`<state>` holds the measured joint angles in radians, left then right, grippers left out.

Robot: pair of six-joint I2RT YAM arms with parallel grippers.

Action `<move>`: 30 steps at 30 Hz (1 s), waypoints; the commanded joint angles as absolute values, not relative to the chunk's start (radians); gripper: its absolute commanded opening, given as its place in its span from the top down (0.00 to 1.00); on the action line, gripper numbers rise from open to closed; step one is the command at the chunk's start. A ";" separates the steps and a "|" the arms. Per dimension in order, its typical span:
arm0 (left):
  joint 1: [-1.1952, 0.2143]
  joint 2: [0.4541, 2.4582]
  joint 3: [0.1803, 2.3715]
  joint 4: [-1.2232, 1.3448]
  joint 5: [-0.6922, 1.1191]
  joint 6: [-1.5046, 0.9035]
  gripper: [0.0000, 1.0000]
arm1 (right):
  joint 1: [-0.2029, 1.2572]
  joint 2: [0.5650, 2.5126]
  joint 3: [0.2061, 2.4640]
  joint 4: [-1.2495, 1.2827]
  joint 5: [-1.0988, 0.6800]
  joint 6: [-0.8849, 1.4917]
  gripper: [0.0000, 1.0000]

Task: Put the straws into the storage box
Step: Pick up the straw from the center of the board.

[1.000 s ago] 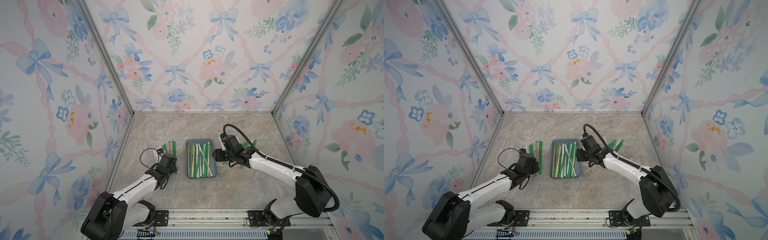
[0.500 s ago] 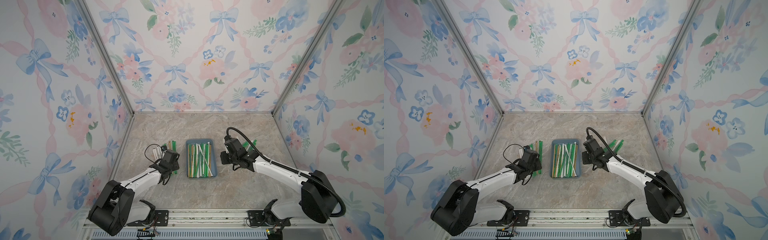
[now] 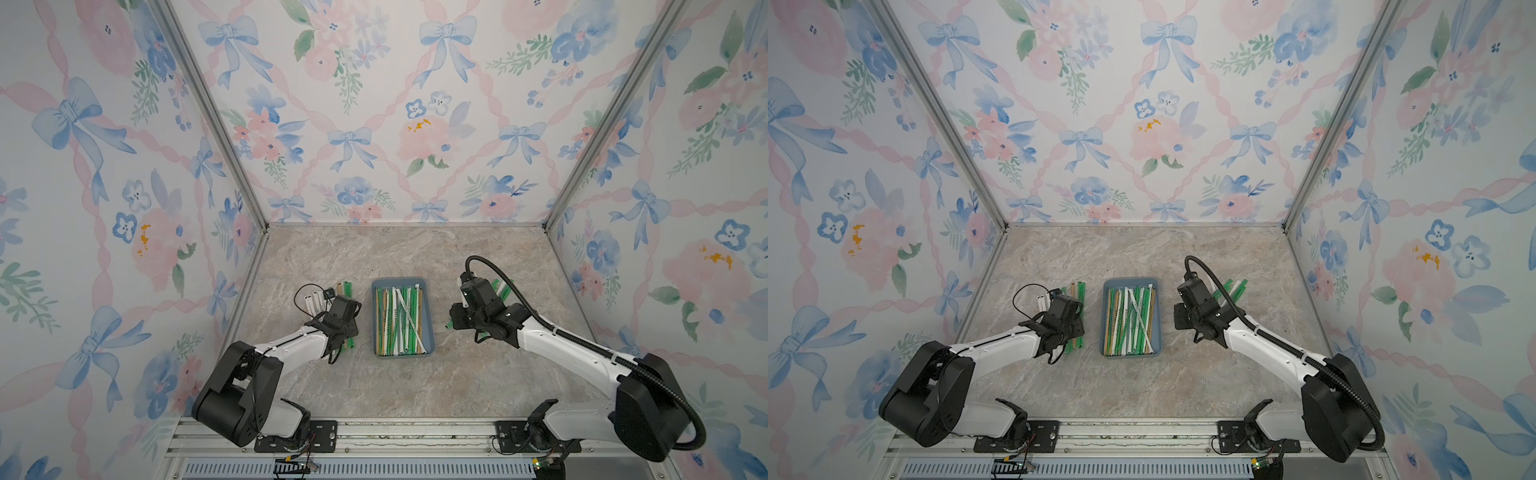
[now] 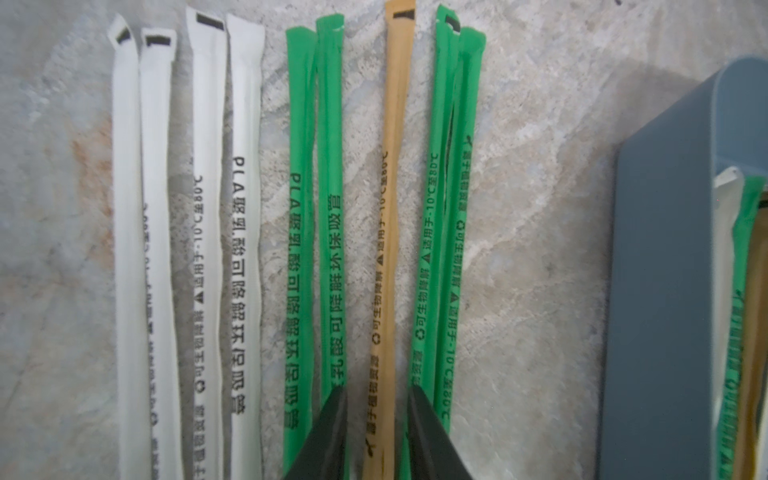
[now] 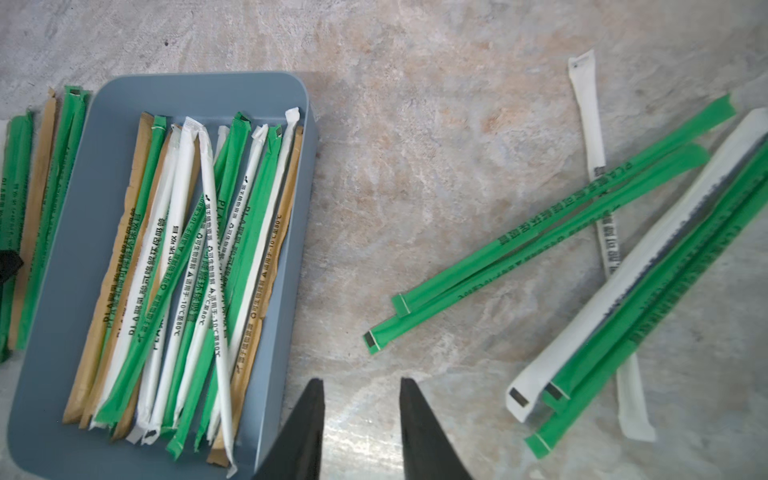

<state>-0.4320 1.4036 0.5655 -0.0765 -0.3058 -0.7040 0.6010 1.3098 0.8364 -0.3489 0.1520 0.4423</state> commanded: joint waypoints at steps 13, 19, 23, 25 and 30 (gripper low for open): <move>-0.415 1.487 0.614 -0.089 -0.348 -0.650 0.81 | 0.131 1.163 0.793 -0.568 0.072 0.361 0.67; -0.413 1.508 0.613 -0.088 -0.343 -0.648 0.81 | 0.003 1.223 0.816 -0.579 0.002 0.341 0.69; -0.413 1.521 0.611 -0.088 -0.337 -0.631 0.84 | -0.035 1.268 0.823 -0.562 -0.014 0.342 0.69; -0.413 1.520 0.608 -0.088 -0.331 -0.630 0.87 | -0.052 1.297 0.825 -0.553 -0.022 0.342 0.69; -0.414 1.519 0.603 -0.087 -0.319 -0.625 0.96 | -0.068 1.379 0.845 -0.521 -0.059 0.352 0.70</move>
